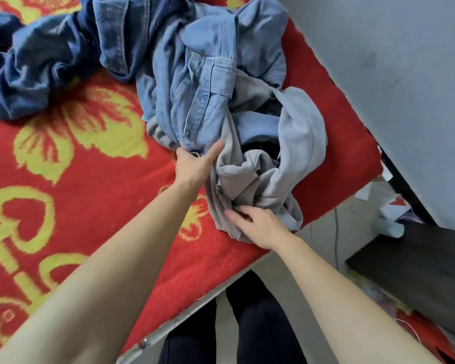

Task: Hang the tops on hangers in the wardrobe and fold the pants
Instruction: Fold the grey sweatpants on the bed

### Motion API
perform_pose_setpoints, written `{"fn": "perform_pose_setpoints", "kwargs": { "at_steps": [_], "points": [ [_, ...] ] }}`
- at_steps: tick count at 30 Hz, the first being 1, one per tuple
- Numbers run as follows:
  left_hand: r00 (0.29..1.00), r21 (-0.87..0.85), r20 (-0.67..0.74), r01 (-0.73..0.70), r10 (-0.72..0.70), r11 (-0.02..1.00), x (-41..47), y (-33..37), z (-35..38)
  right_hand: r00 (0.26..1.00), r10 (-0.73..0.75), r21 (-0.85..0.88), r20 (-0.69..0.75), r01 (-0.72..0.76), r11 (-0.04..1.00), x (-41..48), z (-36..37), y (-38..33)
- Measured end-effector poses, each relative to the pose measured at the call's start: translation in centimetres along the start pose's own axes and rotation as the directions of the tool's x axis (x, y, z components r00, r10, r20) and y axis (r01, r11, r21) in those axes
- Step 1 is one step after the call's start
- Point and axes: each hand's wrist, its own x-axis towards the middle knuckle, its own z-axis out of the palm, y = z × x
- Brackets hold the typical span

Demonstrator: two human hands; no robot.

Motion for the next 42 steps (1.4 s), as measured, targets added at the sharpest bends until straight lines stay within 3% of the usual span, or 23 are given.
{"fn": "perform_pose_setpoints", "kwargs": {
  "at_steps": [2, 5, 8, 14, 17, 20, 22, 24, 26, 28, 33, 38, 42],
  "points": [
    [0.994, -0.01, -0.108, -0.004, 0.003, 1.0, 0.2, -0.3, 0.9, 0.979, 0.021, -0.061, -0.201, -0.034, 0.998, 0.2, -1.3, -0.5],
    [0.992, -0.201, -0.122, 0.012, -0.037, 0.98, 0.8, -1.0, 0.4, 0.859, 0.046, -0.033, -0.51, -0.073, 0.997, 1.1, -3.0, -0.8],
    [0.983, -0.315, -0.146, 0.06, -0.111, 0.947, 0.9, -2.7, -1.3, 0.777, 0.125, 0.114, -0.617, -0.069, 0.991, 2.1, -4.1, -0.4],
    [0.874, -0.382, -0.421, 0.073, -0.243, 0.921, 0.4, -4.1, -6.0, 0.735, 0.156, 0.131, -0.66, -0.091, 0.987, 3.1, -3.6, -0.7],
    [0.794, -0.461, -0.499, 0.096, -0.347, 0.882, 0.8, -3.4, -7.3, 0.788, 0.14, 0.061, -0.6, -0.13, 0.99, 3.2, -3.5, -0.5],
    [0.782, -0.699, -0.456, -0.019, -0.425, 0.715, 1.1, -1.5, -8.0, 0.9, 0.069, -0.086, -0.431, -0.117, 0.989, 2.8, -2.5, 0.4],
    [0.854, -0.798, -0.299, 0.022, -0.427, 0.603, 0.5, -0.3, -7.8, 0.946, -0.017, -0.195, -0.324, -0.049, 0.98, 2.2, -1.1, 0.9],
    [0.891, -0.719, -0.146, 0.203, -0.429, 0.665, -0.9, 0.1, -6.1, 0.973, -0.092, -0.276, -0.214, 0.03, 0.961, 1.6, 0.9, 1.2],
    [0.886, -0.429, -0.157, 0.337, -0.437, 0.838, -3.2, -0.7, -4.1, 0.983, -0.117, -0.308, -0.141, 0.069, 0.949, 0.9, 2.5, 1.8],
    [0.913, -0.155, -0.149, 0.358, -0.38, 0.921, -4.6, -2.7, -2.9, 0.991, -0.09, -0.289, -0.102, 0.057, 0.956, 0.6, 3.3, 2.3],
    [0.976, 0.261, -0.128, 0.206, -0.178, 0.943, -7.5, -5.9, -5.3, 0.995, -0.011, -0.201, -0.097, -0.008, 0.98, 0.5, 3.3, 2.1],
    [0.964, 0.307, -0.265, 0.053, 0.032, 0.95, -9.4, -5.0, -11.2, 0.991, 0.032, -0.034, -0.132, -0.037, 0.999, -0.7, 3.9, -0.9],
    [0.919, 0.368, -0.254, -0.197, 0.303, 0.909, -12.1, -1.0, -16.3, 0.992, 0.009, 0.056, -0.129, -0.002, 0.998, -2.8, 4.4, -5.0]
  ]
}}
